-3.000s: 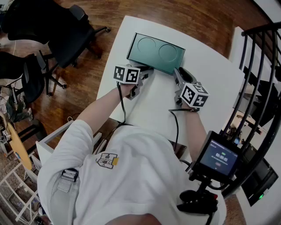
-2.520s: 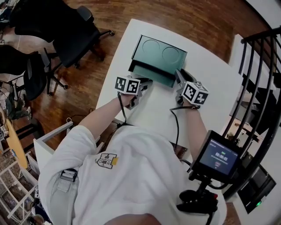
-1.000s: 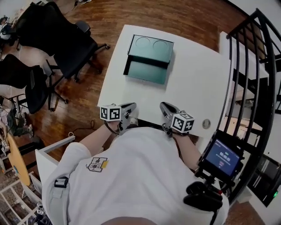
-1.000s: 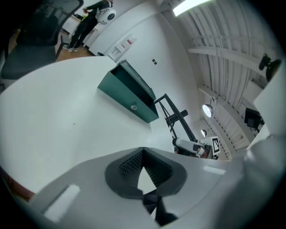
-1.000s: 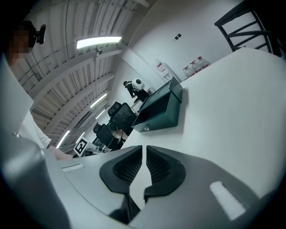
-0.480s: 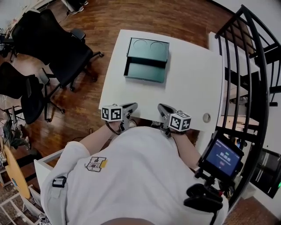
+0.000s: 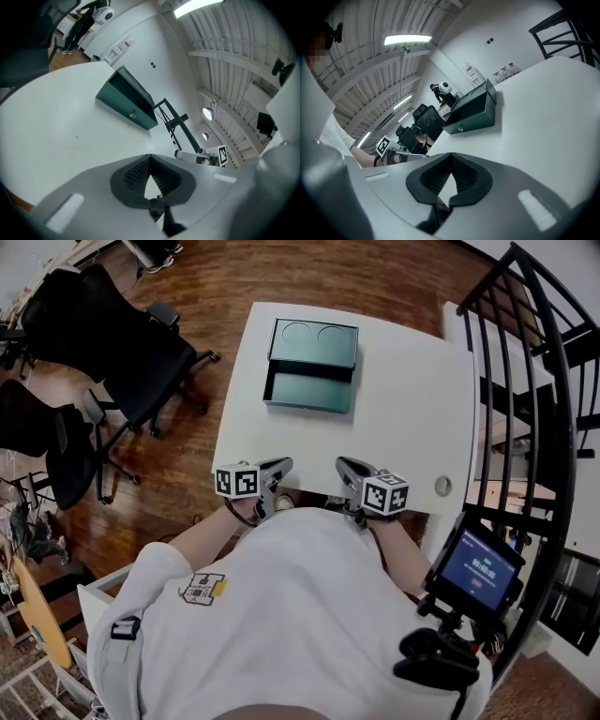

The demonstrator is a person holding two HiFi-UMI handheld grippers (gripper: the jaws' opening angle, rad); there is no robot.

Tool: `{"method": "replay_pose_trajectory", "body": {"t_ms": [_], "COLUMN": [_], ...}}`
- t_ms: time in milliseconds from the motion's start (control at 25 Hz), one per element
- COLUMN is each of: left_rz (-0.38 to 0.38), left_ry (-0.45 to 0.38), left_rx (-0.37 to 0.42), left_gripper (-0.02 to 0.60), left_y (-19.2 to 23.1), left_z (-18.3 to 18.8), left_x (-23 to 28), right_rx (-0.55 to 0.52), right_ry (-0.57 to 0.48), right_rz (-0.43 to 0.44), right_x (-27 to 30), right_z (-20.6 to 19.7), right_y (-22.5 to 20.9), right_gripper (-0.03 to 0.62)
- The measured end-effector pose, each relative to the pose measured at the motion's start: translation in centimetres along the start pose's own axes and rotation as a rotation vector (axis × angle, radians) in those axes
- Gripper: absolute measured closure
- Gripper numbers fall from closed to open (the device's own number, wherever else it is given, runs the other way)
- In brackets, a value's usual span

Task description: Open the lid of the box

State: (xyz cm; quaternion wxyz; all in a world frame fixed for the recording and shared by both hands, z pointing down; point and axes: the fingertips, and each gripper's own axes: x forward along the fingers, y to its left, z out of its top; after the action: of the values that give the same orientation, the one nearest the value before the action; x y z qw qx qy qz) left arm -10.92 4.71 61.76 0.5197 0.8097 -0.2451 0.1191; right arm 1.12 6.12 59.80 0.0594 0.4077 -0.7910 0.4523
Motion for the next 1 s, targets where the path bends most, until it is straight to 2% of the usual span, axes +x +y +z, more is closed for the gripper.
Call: {"method": "replay_pose_trajectory", "body": {"t_ms": [200, 440, 640, 800, 1000], "left_rz": [-0.013, 0.015, -0.017, -0.002, -0.023], "left_ry": [-0.003, -0.023, -0.019, -0.024, -0.017], "left_rx": [-0.01, 0.005, -0.029, -0.011, -0.029], "left_gripper": [0.581, 0.581, 0.581, 0.581, 0.581], "left_y": [-0.3, 0.2, -0.8, -0.4, -1.1], "left_z": [0.0, 0.8, 0.3, 0.4, 0.2], "left_x": [0.2, 0.0, 0.2, 0.2, 0.3], "right_rx": [-0.016, -0.03, -0.039, -0.042, -0.047], "right_ry": [0.008, 0.013, 0.017, 0.016, 0.017], "right_rz": [0.003, -0.001, 0.001, -0.001, -0.001], "right_x": [0.0, 0.0, 0.0, -0.2, -0.2], "right_z": [0.1, 0.6, 0.6, 0.6, 0.7], "right_y": [0.1, 0.0, 0.2, 0.3, 0.5], "right_gripper": [0.595, 0.595, 0.595, 0.595, 0.595]}}
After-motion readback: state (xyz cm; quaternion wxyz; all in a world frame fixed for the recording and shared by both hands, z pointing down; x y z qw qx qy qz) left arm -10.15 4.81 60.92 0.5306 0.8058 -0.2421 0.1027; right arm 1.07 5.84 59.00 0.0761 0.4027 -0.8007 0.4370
